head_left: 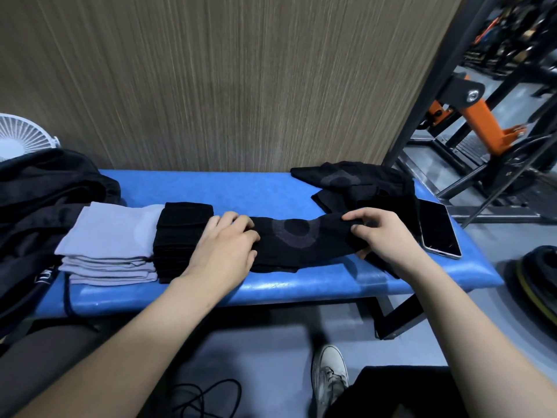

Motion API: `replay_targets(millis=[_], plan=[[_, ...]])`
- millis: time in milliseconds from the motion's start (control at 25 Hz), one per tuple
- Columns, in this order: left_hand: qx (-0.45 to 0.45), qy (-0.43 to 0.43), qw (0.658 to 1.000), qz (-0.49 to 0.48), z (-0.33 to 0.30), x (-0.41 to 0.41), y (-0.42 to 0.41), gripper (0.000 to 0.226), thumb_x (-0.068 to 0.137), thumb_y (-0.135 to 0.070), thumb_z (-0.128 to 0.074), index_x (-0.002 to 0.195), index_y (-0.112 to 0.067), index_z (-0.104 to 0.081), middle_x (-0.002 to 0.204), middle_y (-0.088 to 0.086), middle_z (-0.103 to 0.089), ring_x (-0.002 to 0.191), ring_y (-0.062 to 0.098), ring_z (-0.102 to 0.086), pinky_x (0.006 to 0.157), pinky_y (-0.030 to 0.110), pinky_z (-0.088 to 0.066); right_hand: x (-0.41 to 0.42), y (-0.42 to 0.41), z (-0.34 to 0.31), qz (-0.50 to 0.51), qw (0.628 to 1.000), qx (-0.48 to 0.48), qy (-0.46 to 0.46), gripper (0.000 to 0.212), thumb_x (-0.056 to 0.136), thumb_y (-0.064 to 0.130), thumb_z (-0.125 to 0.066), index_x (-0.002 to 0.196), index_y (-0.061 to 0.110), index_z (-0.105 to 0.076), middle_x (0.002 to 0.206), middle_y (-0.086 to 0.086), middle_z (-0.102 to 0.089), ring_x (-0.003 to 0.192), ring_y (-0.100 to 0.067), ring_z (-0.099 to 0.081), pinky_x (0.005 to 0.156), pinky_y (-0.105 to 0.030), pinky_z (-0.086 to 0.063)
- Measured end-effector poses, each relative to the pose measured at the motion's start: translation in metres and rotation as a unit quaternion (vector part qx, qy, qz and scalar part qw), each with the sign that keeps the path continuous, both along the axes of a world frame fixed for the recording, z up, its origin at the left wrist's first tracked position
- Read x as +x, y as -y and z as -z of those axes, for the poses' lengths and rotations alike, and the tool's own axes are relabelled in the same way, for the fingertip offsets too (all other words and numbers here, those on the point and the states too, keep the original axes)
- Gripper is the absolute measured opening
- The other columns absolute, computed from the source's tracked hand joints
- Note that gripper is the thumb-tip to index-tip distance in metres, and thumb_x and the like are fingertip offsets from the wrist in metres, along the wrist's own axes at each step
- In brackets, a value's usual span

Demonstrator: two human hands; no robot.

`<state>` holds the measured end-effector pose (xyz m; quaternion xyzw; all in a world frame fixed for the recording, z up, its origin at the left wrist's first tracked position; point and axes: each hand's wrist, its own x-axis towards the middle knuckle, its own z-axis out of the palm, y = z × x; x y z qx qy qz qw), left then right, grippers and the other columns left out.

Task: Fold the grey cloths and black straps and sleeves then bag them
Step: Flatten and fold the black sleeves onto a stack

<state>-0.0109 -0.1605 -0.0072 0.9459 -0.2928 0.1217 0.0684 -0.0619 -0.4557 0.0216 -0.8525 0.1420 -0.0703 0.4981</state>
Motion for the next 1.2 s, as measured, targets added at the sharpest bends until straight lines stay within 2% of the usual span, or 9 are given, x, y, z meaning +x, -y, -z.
replay_targets(millis=[160, 280, 400, 480, 680, 800, 920, 1040, 1200], plan=[[-0.012, -0.035, 0.999, 0.023, -0.003, -0.013, 0.009, 0.032, 0.1, -0.034, -0.049, 0.127, -0.026, -0.062, 0.121, -0.009, -0.054, 0.108, 0.017, -0.053, 0.103, 0.029, -0.032, 0.006, -0.017, -0.011, -0.019, 0.994, 0.095, 0.051, 0.022, 0.095, 0.001, -0.057, 0.1, 0.014, -0.075, 0.092, -0.014, -0.059, 0.074, -0.027, -0.057, 0.055, -0.039, -0.057], [-0.014, -0.058, 0.998, 0.03, -0.002, -0.025, 0.008, 0.035, 0.101, -0.036, -0.046, 0.132, -0.025, -0.058, 0.129, -0.009, -0.051, 0.112, 0.017, -0.052, 0.105, 0.03, -0.032, 0.014, -0.04, -0.018, -0.067, 0.986, 0.139, 0.071, 0.022, 0.095, -0.001, -0.056, 0.104, 0.01, -0.073, 0.089, -0.018, -0.056, 0.076, -0.028, -0.056, 0.053, -0.034, -0.054], [-0.034, -0.039, 0.998, 0.039, 0.0, -0.038, 0.002, 0.034, 0.096, -0.033, -0.054, 0.125, -0.02, -0.064, 0.126, -0.005, -0.056, 0.105, 0.022, -0.057, 0.098, 0.035, -0.043, 0.022, -0.067, -0.021, -0.11, 0.982, 0.133, 0.077, 0.024, 0.094, -0.002, -0.057, 0.107, 0.013, -0.072, 0.09, -0.019, -0.053, 0.074, -0.026, -0.058, 0.056, -0.037, -0.056], [-0.038, -0.043, 0.997, 0.045, 0.004, -0.043, -0.004, 0.033, 0.094, -0.032, -0.054, 0.123, -0.019, -0.065, 0.124, -0.004, -0.057, 0.103, 0.022, -0.059, 0.094, 0.036, -0.047, 0.027, -0.086, -0.02, -0.136, 0.982, 0.109, 0.071, 0.026, 0.095, 0.0, -0.059, 0.108, 0.018, -0.072, 0.089, -0.009, -0.05, 0.072, -0.022, -0.057, 0.057, -0.039, -0.058], [-0.02, -0.055, 0.996, 0.066, 0.016, -0.053, -0.019, 0.032, 0.08, -0.034, -0.056, 0.106, -0.023, -0.071, 0.112, -0.005, -0.064, 0.094, 0.016, -0.065, 0.086, 0.028, -0.052, 0.042, -0.127, -0.008, -0.181, 0.982, 0.046, 0.036, 0.031, 0.094, 0.001, -0.059, 0.113, 0.023, -0.069, 0.084, -0.002, -0.048, 0.066, -0.014, -0.052, 0.06, -0.042, -0.062], [-0.023, -0.07, 0.994, 0.086, 0.021, -0.056, -0.025, 0.033, 0.078, -0.035, -0.061, 0.107, -0.022, -0.071, 0.119, -0.002, -0.066, 0.105, 0.018, -0.066, 0.092, 0.027, -0.051, 0.052, -0.141, 0.006, -0.212, 0.976, -0.041, 0.016, 0.034, 0.094, 0.011, -0.064, 0.122, 0.029, -0.064, 0.088, 0.004, -0.056, 0.059, -0.013, -0.056, 0.055, -0.032, -0.057], [-0.036, -0.088, 0.991, 0.096, 0.018, -0.056, -0.03, 0.031, 0.085, -0.032, -0.056, 0.111, -0.019, -0.068, 0.124, 0.001, -0.063, 0.111, 0.021, -0.063, 0.096, 0.03, -0.049, 0.054, -0.148, 0.012, -0.232, 0.97, -0.067, -0.015, 0.039, 0.094, 0.036, -0.067, 0.131, 0.036, -0.056, 0.102, -0.001, -0.062, 0.064, -0.005, -0.058, 0.057, -0.018, -0.046], [-0.069, -0.072, 0.99, 0.098, 0.012, -0.056, -0.029, 0.026, 0.091, -0.03, -0.047, 0.104, -0.021, -0.067, 0.109, -0.003, -0.061, 0.095, 0.019, -0.061, 0.085, 0.034, -0.054, 0.052, -0.149, 0.011, -0.208, 0.977, -0.033, -0.035, 0.038, 0.096, 0.045, -0.061, 0.132, 0.035, -0.054, 0.103, 0.003, -0.064, 0.058, -0.011, -0.057, 0.055, -0.02, -0.045], [-0.104, -0.006, 0.991, 0.089, 0.004, -0.054, -0.027, 0.023, 0.09, -0.03, -0.043, 0.09, -0.024, -0.064, 0.094, -0.006, -0.057, 0.08, 0.017, -0.055, 0.073, 0.034, -0.051, 0.051, -0.139, 0.011, -0.17, 0.981, -0.078, 0.047, 0.023, 0.097, 0.036, -0.062, 0.119, 0.03, -0.063, 0.093, 0.007, -0.069, 0.064, -0.007, -0.053, 0.066, -0.029, -0.045]])
